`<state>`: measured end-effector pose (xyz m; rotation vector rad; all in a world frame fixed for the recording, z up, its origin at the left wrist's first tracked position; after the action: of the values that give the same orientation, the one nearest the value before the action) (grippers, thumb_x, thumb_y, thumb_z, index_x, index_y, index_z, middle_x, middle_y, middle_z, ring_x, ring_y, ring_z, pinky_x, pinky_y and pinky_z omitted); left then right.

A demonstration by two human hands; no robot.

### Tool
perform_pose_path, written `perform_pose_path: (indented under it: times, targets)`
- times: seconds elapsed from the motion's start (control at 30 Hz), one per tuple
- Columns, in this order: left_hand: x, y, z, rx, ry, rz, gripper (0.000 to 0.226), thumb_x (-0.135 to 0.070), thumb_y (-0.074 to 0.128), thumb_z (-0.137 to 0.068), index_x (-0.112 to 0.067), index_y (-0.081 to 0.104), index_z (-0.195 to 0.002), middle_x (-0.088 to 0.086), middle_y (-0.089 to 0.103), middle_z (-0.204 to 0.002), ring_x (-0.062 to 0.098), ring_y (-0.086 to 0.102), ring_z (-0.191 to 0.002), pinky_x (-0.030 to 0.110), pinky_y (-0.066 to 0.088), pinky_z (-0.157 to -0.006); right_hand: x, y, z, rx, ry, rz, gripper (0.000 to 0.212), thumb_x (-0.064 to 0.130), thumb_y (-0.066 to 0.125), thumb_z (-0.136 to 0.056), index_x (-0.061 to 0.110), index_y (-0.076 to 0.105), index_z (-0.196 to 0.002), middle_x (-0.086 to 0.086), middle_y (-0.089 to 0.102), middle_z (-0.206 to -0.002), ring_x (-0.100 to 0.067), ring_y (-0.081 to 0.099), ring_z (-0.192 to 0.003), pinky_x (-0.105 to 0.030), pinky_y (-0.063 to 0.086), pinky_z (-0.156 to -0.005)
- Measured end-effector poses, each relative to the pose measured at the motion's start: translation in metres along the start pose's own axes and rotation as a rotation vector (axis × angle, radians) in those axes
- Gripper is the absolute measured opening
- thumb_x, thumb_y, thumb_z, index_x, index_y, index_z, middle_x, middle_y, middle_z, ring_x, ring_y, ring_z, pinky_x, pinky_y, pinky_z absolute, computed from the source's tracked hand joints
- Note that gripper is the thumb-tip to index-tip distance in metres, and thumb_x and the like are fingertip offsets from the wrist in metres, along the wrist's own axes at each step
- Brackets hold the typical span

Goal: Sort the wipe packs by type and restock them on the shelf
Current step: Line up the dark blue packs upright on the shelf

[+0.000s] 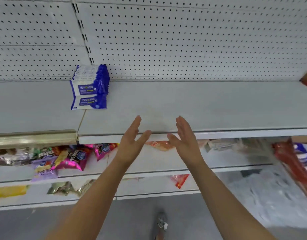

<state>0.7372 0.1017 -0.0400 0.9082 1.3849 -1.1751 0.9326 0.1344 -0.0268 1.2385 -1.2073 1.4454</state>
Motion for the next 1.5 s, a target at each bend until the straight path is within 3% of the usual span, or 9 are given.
perform_pose_path:
  times: [0.1, 0.23, 0.37, 0.67, 0.8, 1.03, 1.3, 1.37, 1.5]
  targets:
    - [-0.009, 0.05, 0.025, 0.06, -0.015, 0.024, 0.086, -0.062, 0.07, -0.075, -0.035, 0.041, -0.151, -0.019, 0.045, -0.151, 0.001, 0.045, -0.136, 0.027, 0.035, -0.114, -0.002, -0.058, 0.039, -0.102, -0.017, 0.027, 0.068, 0.02, 0.067, -0.095, 0.031, 0.033, -0.153, 0.013, 0.035, -0.158, -0.005, 0.033, -0.145, -0.033, 0.03, -0.119]
    - [-0.029, 0.133, 0.061, 0.182, -0.005, 0.049, 0.063, -0.024, 0.062, -0.098, -0.02, 0.034, -0.155, -0.014, 0.045, -0.148, -0.013, 0.049, -0.12, 0.003, 0.039, -0.092, -0.011, -0.14, 0.093, -0.206, 0.016, 0.034, 0.07, 0.017, 0.066, -0.094, 0.036, 0.03, -0.152, 0.019, 0.036, -0.153, -0.001, 0.037, -0.14, -0.036, 0.03, -0.12]
    - [-0.034, 0.225, 0.1, 0.316, 0.002, 0.024, 0.073, -0.045, 0.067, -0.089, -0.029, 0.037, -0.153, -0.015, 0.042, -0.155, 0.002, 0.04, -0.14, 0.035, 0.033, -0.119, -0.026, -0.231, 0.146, -0.325, 0.05, 0.037, 0.07, 0.019, 0.066, -0.094, 0.033, 0.03, -0.153, 0.014, 0.038, -0.154, -0.005, 0.038, -0.138, -0.033, 0.033, -0.116]
    - [-0.042, 0.457, 0.217, 0.495, -0.03, -0.057, 0.07, -0.047, 0.066, -0.09, -0.032, 0.038, -0.153, -0.016, 0.041, -0.155, 0.002, 0.04, -0.139, 0.033, 0.032, -0.118, -0.077, -0.448, 0.268, -0.446, 0.14, 0.129, 0.059, 0.02, 0.066, -0.095, 0.023, 0.041, -0.148, 0.01, 0.052, -0.142, -0.009, 0.049, -0.132, -0.028, 0.04, -0.108]
    - [-0.042, 0.529, 0.248, 0.486, -0.063, -0.092, 0.069, -0.047, 0.066, -0.091, -0.027, 0.04, -0.152, -0.011, 0.044, -0.154, 0.006, 0.042, -0.139, 0.034, 0.033, -0.118, -0.108, -0.525, 0.298, -0.518, 0.227, 0.095, 0.068, 0.024, 0.069, -0.091, 0.022, 0.037, -0.151, 0.006, 0.046, -0.151, -0.012, 0.045, -0.137, -0.038, 0.039, -0.114]
    - [-0.05, 0.615, 0.235, 0.482, 0.018, -0.179, 0.041, -0.048, 0.061, -0.095, -0.048, 0.048, -0.134, -0.03, 0.054, -0.128, -0.008, 0.052, -0.12, 0.021, 0.043, -0.098, -0.142, -0.604, 0.269, -0.488, 0.26, 0.072, 0.066, 0.01, 0.066, -0.092, 0.02, 0.037, -0.151, 0.002, 0.047, -0.151, -0.013, 0.045, -0.138, -0.03, 0.039, -0.11]
    - [-0.036, 0.699, 0.165, 0.467, 0.034, -0.301, 0.048, -0.024, 0.069, -0.093, -0.038, 0.044, -0.131, -0.025, 0.054, -0.115, -0.021, 0.053, -0.096, 0.002, 0.039, -0.076, -0.165, -0.679, 0.187, -0.466, 0.328, 0.078, 0.062, 0.015, 0.067, -0.092, 0.03, 0.039, -0.145, 0.003, 0.051, -0.145, -0.011, 0.046, -0.135, -0.038, 0.038, -0.114]
    - [-0.034, 0.716, 0.149, 0.473, 0.02, -0.348, 0.046, -0.023, 0.068, -0.094, -0.032, 0.044, -0.132, -0.019, 0.052, -0.115, -0.011, 0.054, -0.095, 0.001, 0.038, -0.075, -0.172, -0.692, 0.168, -0.438, 0.355, 0.094, 0.06, 0.016, 0.067, -0.092, 0.029, 0.04, -0.144, 0.005, 0.052, -0.144, -0.008, 0.047, -0.134, -0.038, 0.039, -0.114]
    - [-0.024, 0.738, 0.126, 0.475, -0.018, -0.422, 0.045, -0.023, 0.066, -0.095, -0.016, 0.05, -0.136, 0.005, 0.058, -0.134, 0.019, 0.056, -0.12, 0.024, 0.042, -0.096, -0.193, -0.713, 0.14, -0.379, 0.393, 0.143, 0.056, 0.017, 0.066, -0.091, 0.026, 0.046, -0.143, 0.012, 0.059, -0.133, -0.003, 0.054, -0.125, -0.03, 0.044, -0.107]
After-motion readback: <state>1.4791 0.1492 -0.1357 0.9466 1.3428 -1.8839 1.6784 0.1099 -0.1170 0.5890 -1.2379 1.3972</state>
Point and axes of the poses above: each hand's wrist, its own z-axis away from the middle knuckle, its own y-axis out of the palm, x = y × z, the point moved 9 cm from there along -z, towards the middle knuckle
